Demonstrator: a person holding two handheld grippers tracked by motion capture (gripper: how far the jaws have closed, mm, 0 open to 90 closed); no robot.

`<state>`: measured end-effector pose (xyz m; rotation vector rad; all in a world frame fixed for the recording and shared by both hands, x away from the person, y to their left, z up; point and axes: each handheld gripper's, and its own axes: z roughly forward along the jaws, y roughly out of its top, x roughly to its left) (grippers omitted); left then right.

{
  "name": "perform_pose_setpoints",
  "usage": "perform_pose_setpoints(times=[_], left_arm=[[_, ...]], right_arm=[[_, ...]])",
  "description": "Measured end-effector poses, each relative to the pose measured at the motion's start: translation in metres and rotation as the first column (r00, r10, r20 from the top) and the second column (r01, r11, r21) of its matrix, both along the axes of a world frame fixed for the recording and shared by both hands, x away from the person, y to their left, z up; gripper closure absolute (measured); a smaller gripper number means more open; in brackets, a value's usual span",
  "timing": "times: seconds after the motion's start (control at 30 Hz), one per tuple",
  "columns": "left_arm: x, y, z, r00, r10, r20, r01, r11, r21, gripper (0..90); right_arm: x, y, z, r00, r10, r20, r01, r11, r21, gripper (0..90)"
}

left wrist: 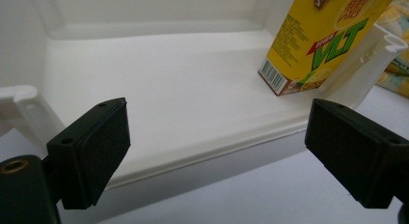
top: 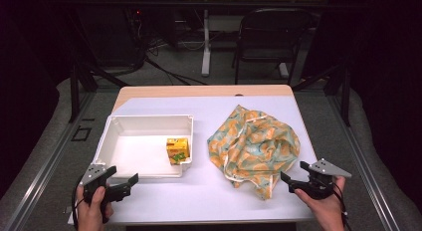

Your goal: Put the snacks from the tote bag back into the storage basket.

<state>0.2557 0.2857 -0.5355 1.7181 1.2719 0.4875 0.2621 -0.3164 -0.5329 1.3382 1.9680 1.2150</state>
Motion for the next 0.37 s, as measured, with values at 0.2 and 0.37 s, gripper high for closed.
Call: perform_pose_setpoints(times=[0.2, 0.37], left_arm=[[-0.0004, -0.0030, -0.0007, 1.0000, 0.001, 0.005, -0.001, 1.0000, 0.004, 9.2], [0.0010, -0.0057, -0.0003, 1.0000, 0.000, 0.007, 0.000, 1.0000, 0.002, 9.7]], right_arm=[[-0.0008, -0.0048, 0.0017, 0.9998, -0.013, 0.014, 0.013, 1.000, 0.016, 13.7], [-0.0006, -0.0018, 0.0020, 0.9997, -0.010, 0.021, 0.010, 1.000, 0.010, 13.4]])
